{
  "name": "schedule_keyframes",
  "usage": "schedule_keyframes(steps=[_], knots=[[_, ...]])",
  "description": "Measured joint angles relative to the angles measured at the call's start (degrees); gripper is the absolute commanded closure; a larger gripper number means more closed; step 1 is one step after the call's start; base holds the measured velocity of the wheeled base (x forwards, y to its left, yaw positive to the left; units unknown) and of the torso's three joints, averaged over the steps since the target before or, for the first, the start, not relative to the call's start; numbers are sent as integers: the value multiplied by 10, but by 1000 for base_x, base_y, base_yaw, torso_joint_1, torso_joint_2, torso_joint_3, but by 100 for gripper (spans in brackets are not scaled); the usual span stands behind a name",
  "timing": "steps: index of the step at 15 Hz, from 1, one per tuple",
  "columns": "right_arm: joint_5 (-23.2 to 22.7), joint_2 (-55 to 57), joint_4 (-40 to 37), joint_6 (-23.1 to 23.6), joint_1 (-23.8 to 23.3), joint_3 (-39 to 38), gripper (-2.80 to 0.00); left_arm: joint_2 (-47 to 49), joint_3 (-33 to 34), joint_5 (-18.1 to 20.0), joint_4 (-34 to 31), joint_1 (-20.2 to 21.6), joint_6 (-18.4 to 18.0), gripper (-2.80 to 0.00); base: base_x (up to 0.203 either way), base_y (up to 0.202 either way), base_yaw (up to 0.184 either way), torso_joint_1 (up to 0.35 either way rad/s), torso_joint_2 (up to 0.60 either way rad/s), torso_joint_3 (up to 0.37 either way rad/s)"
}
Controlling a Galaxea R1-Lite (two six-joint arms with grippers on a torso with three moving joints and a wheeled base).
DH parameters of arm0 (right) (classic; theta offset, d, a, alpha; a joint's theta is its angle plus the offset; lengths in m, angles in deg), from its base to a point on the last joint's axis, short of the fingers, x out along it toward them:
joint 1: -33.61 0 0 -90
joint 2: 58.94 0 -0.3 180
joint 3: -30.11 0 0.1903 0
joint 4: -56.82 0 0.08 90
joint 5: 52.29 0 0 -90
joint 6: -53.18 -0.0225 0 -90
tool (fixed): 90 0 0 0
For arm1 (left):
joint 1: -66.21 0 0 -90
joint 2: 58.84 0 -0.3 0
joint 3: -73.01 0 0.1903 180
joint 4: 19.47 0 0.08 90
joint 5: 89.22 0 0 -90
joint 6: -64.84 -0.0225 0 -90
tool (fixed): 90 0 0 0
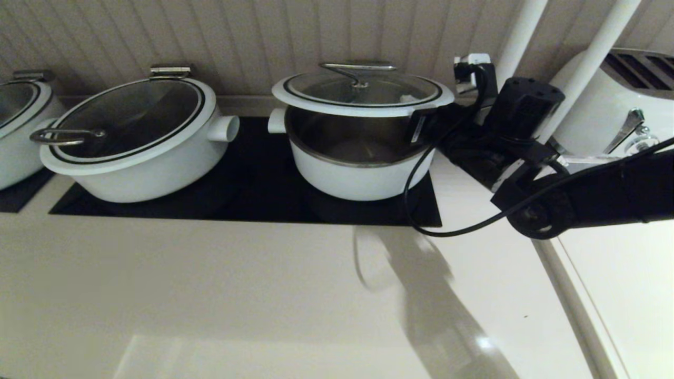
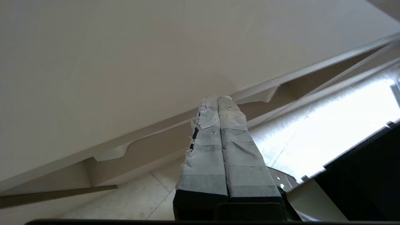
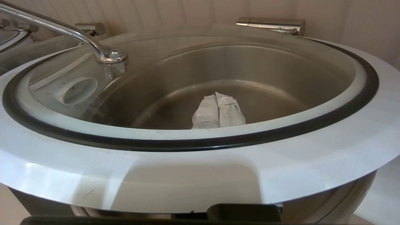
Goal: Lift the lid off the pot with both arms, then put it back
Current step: Open the pot lid completely
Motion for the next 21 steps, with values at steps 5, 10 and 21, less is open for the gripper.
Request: schedule_keyframes(steps=[5,10,21], knots=[[-1,1,1,0,-2,5,0,0,0,0,0,150,0,0,0,0,0,0,0,0],[-3,2,-1,0,-13,18,0,-69,0,0,1,276,1,0,0,0,0,0,0,0],[-4,21,-3,-1,-31,97,0,-156,2,0,9,292,7,0,0,0,0,0,0,0]])
